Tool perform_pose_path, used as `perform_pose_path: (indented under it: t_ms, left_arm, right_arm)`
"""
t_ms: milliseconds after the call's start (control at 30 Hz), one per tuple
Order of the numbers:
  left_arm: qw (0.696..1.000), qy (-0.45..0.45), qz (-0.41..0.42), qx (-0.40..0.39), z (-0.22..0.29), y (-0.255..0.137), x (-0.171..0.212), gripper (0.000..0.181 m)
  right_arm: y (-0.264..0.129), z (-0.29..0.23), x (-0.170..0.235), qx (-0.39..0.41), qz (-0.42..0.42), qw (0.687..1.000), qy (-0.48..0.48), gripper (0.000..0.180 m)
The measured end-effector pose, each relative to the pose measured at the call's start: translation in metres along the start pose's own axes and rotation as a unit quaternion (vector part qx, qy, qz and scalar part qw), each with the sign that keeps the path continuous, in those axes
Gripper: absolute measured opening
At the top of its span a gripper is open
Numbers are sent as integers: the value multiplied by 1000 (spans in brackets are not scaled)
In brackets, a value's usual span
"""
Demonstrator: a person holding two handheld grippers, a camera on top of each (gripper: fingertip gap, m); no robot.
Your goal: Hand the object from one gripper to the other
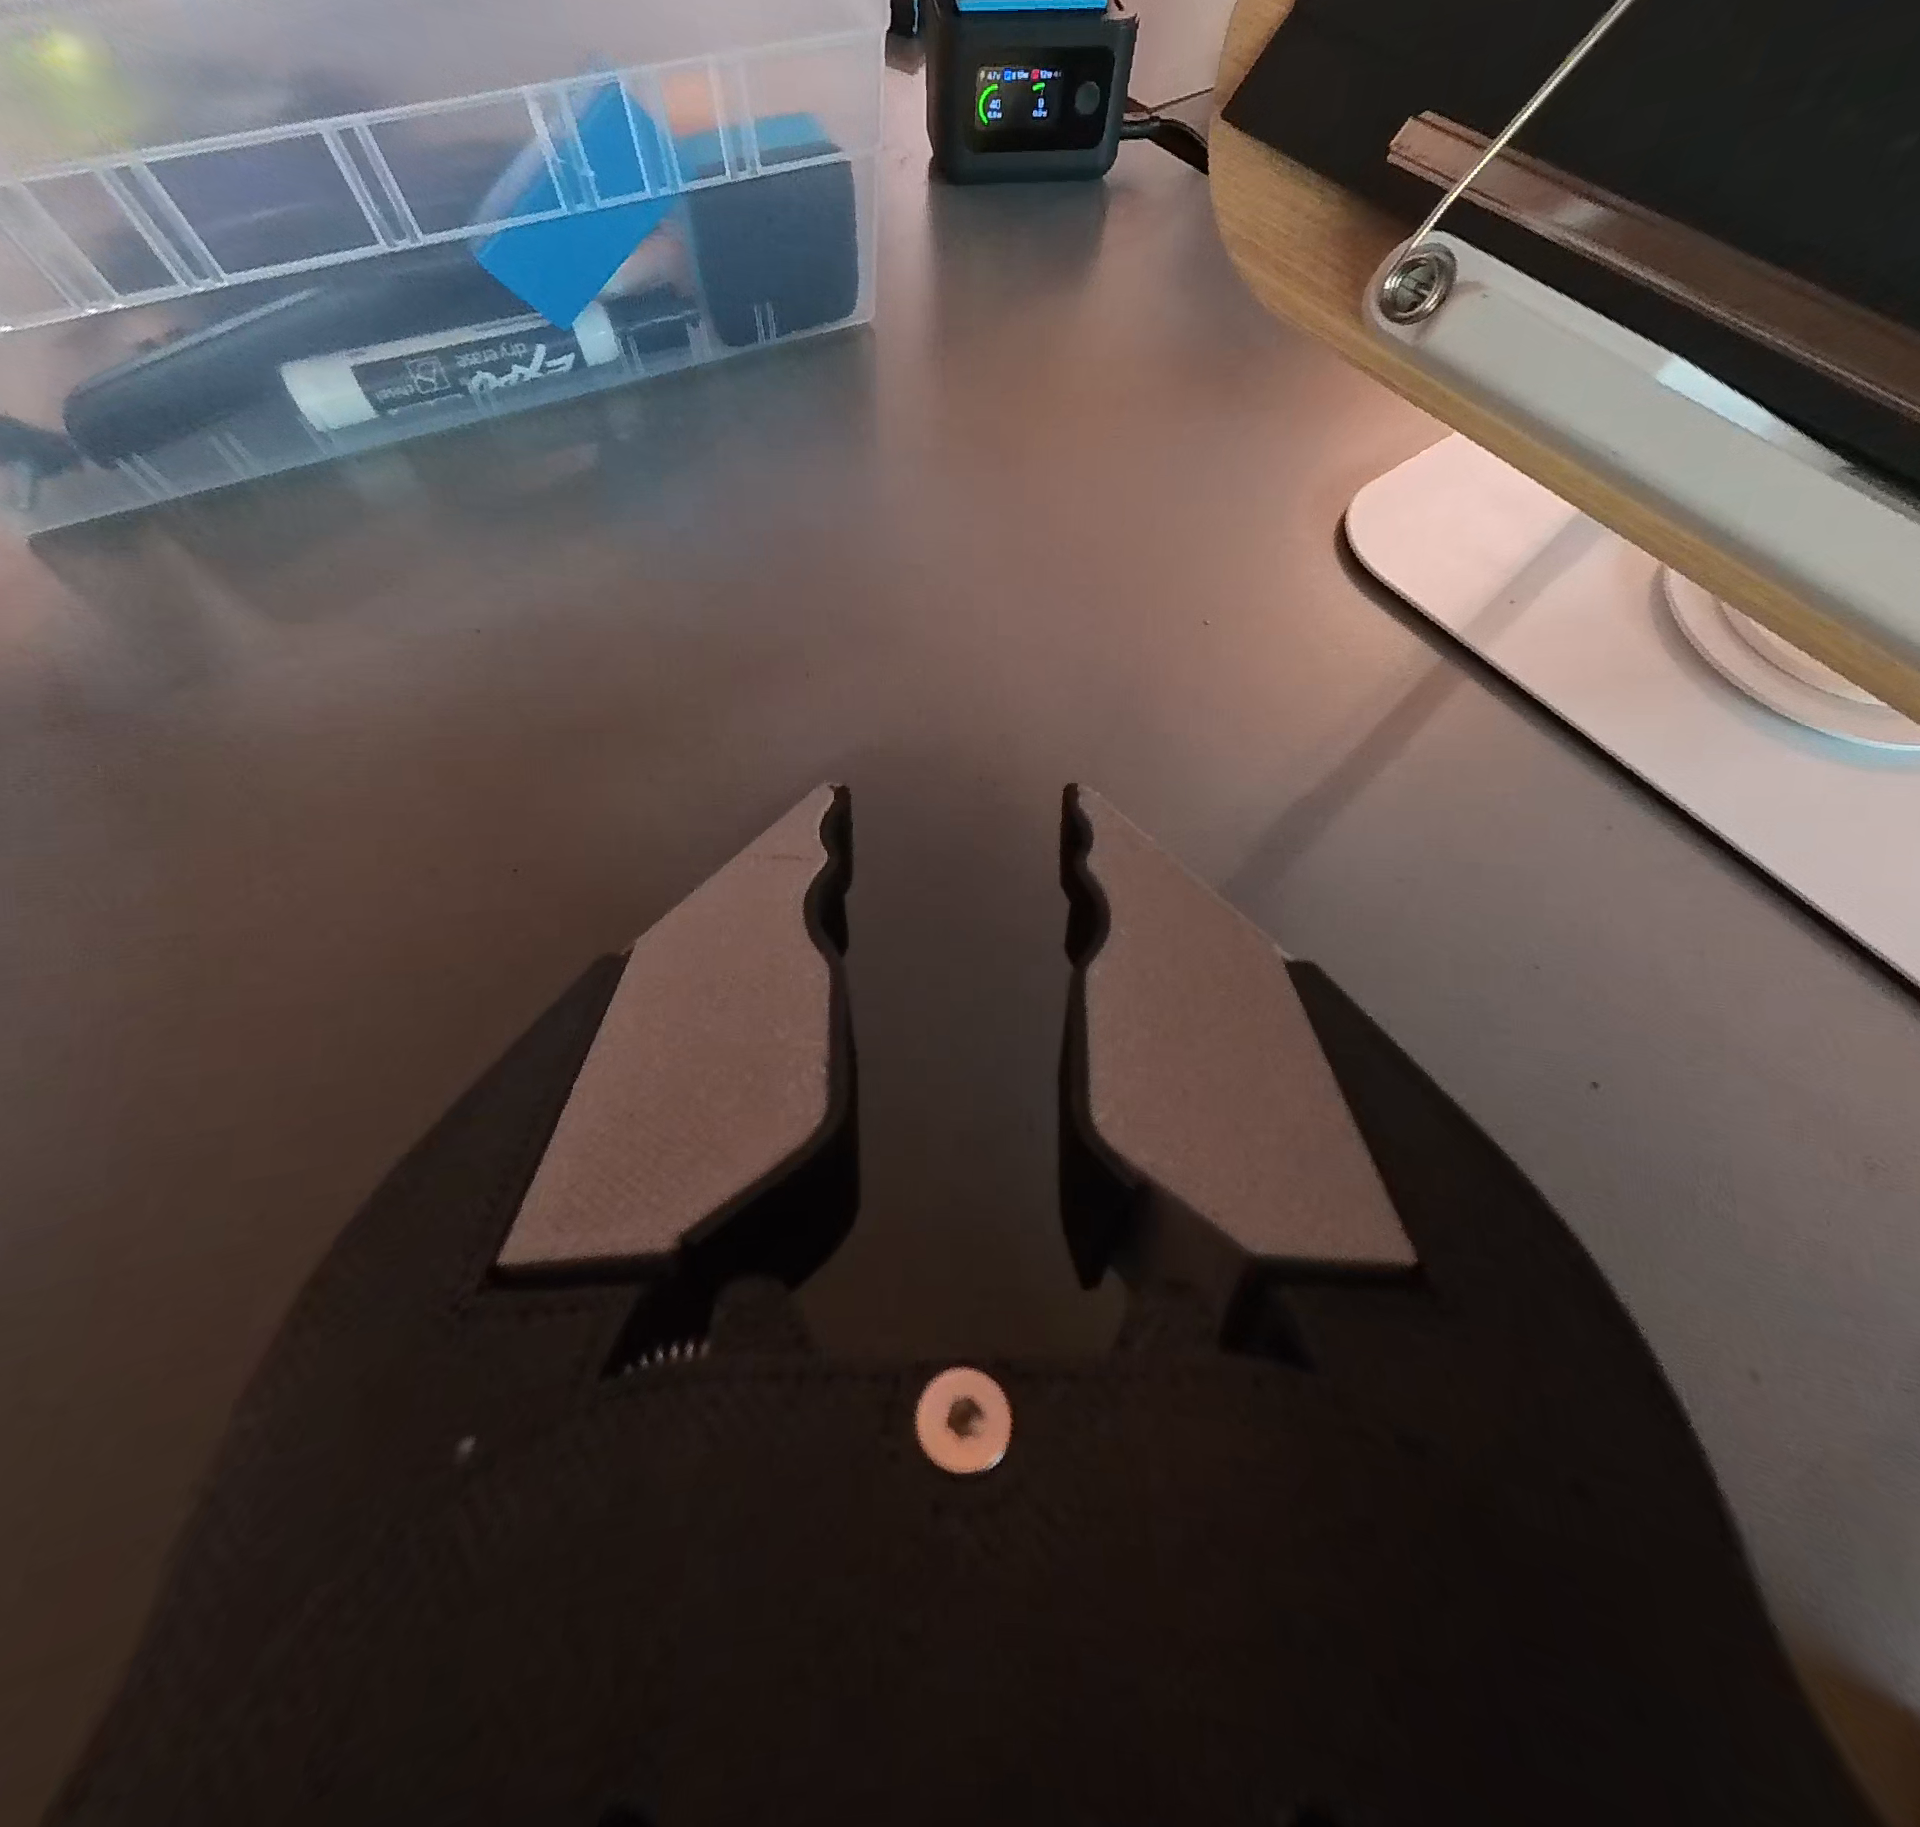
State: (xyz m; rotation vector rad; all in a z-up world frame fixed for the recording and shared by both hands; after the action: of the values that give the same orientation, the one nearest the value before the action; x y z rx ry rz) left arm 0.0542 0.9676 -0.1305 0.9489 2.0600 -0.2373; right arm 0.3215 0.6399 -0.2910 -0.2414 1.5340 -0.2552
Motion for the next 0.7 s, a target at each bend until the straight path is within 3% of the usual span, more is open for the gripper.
perform_pose_path:
  t_ms: [200, 367, 533, 700]
  left_arm:
    - [987, -115, 91, 66, 3, -12, -42, 19]
    - [929, -234, 191, 212, 37, -40, -104, 19]
    - [852, -314, 250, 335, 103, -77, -150, 19]
    - [791, -383, 255, 403, 170, -95, -163, 19]
  right_arm:
    - [-3, 1, -2, -18, 22, 1000, 12, 37]
    - [-12, -11, -19, -118, 111, 986, 26, 50]
    - [-35, -25, -42, -252, 223, 938, 82, 73]
    - [-50, -26, -51, -356, 283, 876, 161, 76]
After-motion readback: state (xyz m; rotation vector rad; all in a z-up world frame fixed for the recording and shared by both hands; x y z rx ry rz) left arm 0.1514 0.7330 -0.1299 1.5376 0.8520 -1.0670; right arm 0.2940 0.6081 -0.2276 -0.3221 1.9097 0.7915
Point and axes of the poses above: each gripper's, where its closed fingertips meet, y out along the fingers, x out of its underside, z = x × y across the jaws, the point moved 10 cm from there along -y, back along the fingers, and after that the axes turned 11 degrees about z, right-handed, at the moved point
